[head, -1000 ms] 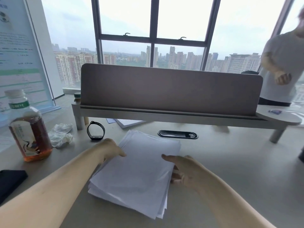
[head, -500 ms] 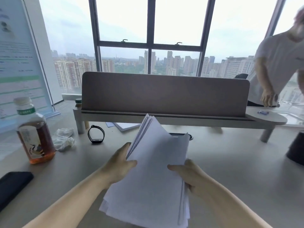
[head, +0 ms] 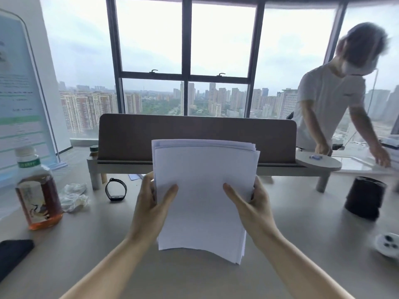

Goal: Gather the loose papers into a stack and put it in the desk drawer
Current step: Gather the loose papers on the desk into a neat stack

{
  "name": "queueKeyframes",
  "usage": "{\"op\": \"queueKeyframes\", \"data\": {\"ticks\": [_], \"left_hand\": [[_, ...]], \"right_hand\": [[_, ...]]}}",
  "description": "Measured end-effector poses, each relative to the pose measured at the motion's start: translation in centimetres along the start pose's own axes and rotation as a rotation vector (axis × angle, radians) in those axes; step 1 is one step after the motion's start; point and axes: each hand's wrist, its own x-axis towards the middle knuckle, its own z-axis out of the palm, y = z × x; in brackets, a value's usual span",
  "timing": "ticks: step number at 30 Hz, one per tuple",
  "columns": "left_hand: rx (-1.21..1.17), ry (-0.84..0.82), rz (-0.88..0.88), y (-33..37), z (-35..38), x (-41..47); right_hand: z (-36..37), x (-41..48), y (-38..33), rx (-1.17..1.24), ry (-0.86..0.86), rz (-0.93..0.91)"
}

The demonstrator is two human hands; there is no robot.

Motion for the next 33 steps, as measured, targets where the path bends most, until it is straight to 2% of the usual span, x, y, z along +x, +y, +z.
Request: {"op": "queueKeyframes", "data": {"ticks": [4,6,10,14,17,23,26,29,33], "left_hand": [[0.076,-0.106,0.021,0.7,1.1,-0.4],[0.056,-0.09,0.029,0.7,1.1,-0.2],[-0.041,-0.079,-0.056,0.4,1.1,0.1],[-0.133,-0.028,-0.167,-0.9,0.8,0.0],[-0.126,-0.098,-0.223,-1.5,1.0,-1.1],[-0.077,-0.108,-0.323,-3.3,1.2,-2.5],[-0.047,-0.055,-0.305,-3.4,1.1,-1.8],[0.039,-0.084,-0.24,-2.9,1.5,-1.2],[0.043,-0.056,-0.12,-1.3,1.6,0.2]], "right_hand": [[-0.6,-0.1,-0.5,0.009,0.038,-0.014],[-1.5,0.0,-0.4,0.044,0.042,-0.025],[-1.7,-0.3,0.3,0.006,-0.052,-0.011],[-1.8,-0.9,1.6,-0.005,-0.039,0.004],[-1.4,-2.1,2.8,0.021,-0.074,0.066],[-0.8,-3.3,4.2,0.098,0.023,0.128],[-0.4,-2.6,4.2,0.06,0.089,0.108],[0.6,-1.8,3.9,-0.065,0.096,0.014],[0.9,0.2,2.6,-0.024,0.093,-0.091]]}}
